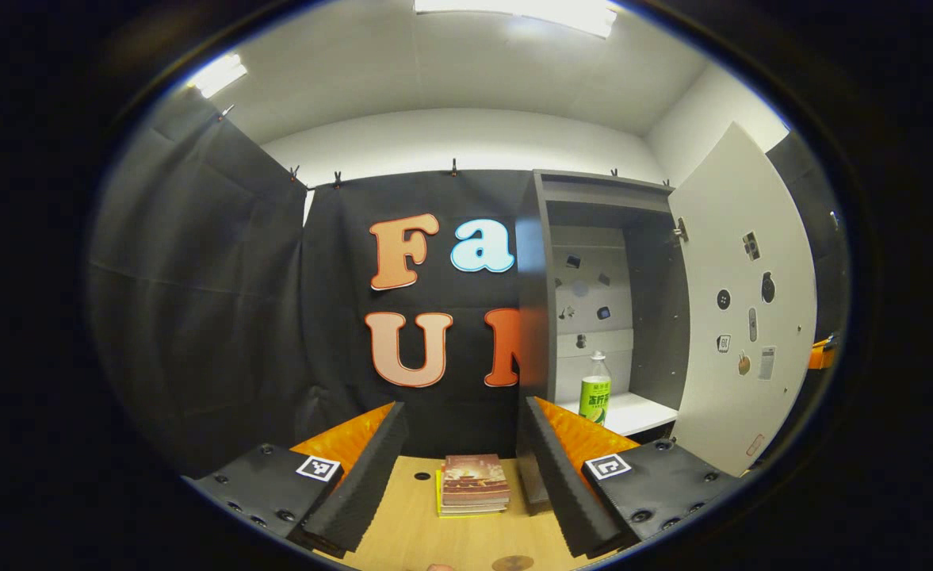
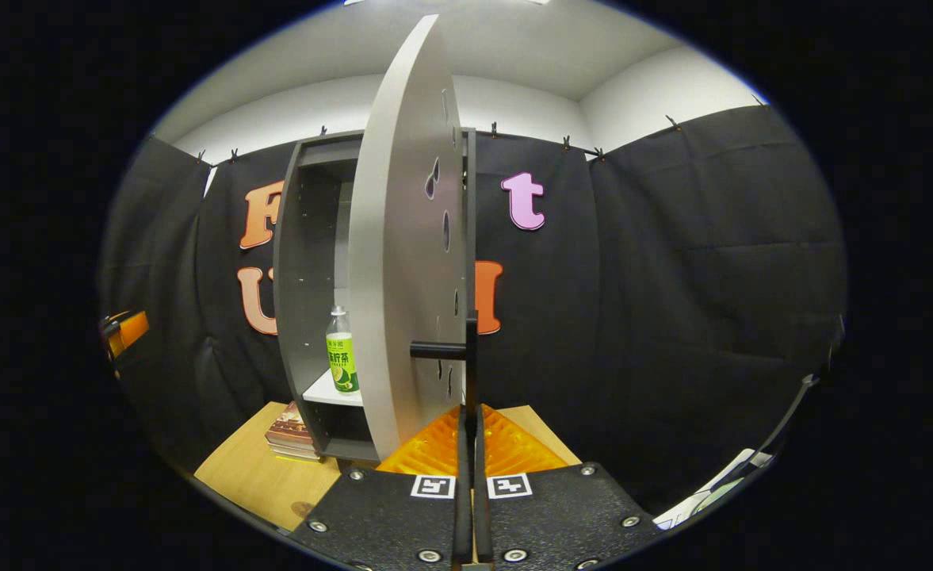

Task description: Open the cabinet door with the right hand, grasp the bottle in the cabinet with the left hand and place it on the coaster, then close the cabinet door with the right hand.

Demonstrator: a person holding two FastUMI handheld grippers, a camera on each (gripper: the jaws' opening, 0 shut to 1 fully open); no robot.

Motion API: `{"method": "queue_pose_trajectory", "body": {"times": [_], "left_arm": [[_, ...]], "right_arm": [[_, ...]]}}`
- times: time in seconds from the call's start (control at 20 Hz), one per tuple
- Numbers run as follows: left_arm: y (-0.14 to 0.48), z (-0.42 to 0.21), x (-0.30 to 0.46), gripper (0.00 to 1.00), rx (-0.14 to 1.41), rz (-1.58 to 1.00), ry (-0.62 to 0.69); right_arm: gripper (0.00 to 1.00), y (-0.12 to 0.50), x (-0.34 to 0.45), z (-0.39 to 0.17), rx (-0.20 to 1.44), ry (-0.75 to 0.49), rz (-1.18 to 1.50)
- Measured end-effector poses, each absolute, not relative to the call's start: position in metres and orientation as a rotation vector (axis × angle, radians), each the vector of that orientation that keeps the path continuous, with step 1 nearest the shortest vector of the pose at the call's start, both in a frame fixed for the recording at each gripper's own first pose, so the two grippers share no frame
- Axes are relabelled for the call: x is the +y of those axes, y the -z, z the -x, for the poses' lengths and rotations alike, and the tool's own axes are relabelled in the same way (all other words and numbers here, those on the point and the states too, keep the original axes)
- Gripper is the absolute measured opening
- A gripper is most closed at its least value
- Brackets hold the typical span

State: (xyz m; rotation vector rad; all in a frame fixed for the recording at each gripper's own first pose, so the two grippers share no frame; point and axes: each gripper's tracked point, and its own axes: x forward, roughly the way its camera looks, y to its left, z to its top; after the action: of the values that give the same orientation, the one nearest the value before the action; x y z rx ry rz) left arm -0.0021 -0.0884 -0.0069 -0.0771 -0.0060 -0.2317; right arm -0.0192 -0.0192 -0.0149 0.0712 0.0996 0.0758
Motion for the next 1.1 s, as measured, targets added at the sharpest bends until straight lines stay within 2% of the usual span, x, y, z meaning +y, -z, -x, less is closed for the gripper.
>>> {"method": "queue_pose_trajectory", "body": {"times": [0.3, 0.35, 0.4, 0.6, 0.75, 0.8, 0.9, 0.95, 1.05, 1.1], "left_arm": [[0.011, 0.006, -0.141, 0.93, 0.011, 0.066, 0.254], [0.012, 0.005, -0.149, 0.96, 0.013, 0.066, 0.256], [0.012, 0.004, -0.155, 0.93, 0.014, 0.068, 0.254], [0.016, -0.003, -0.183, 0.93, 0.021, 0.087, 0.27], [0.015, -0.013, -0.209, 1.0, 0.021, 0.091, 0.298], [0.015, -0.017, -0.218, 0.96, 0.021, 0.091, 0.306], [0.013, -0.028, -0.237, 1.0, 0.018, 0.097, 0.326], [0.014, -0.034, -0.244, 0.96, 0.017, 0.099, 0.329], [0.015, -0.049, -0.263, 0.96, 0.029, 0.1, 0.347], [0.014, -0.058, -0.274, 0.93, 0.034, 0.104, 0.36]], "right_arm": [[0.01, 0.019, -0.062, 0.012, 0.089, -0.104, -0.081], [0.01, 0.019, -0.066, 0.01, 0.09, -0.114, -0.112], [0.0, 0.02, -0.071, 0.008, 0.09, -0.12, -0.125], [0.02, 0.021, -0.077, 0.011, 0.096, -0.164, -0.134], [0.05, 0.015, -0.085, 0.026, 0.084, -0.182, -0.122], [0.07, 0.013, -0.093, 0.031, 0.079, -0.166, -0.113], [0.09, 0.013, -0.112, 0.038, 0.072, -0.127, -0.093], [0.11, 0.014, -0.123, 0.038, 0.069, -0.097, -0.078], [0.18, 0.015, -0.148, 0.036, 0.062, -0.027, -0.05], [0.26, 0.014, -0.157, 0.037, 0.06, 0.001, -0.045]]}}
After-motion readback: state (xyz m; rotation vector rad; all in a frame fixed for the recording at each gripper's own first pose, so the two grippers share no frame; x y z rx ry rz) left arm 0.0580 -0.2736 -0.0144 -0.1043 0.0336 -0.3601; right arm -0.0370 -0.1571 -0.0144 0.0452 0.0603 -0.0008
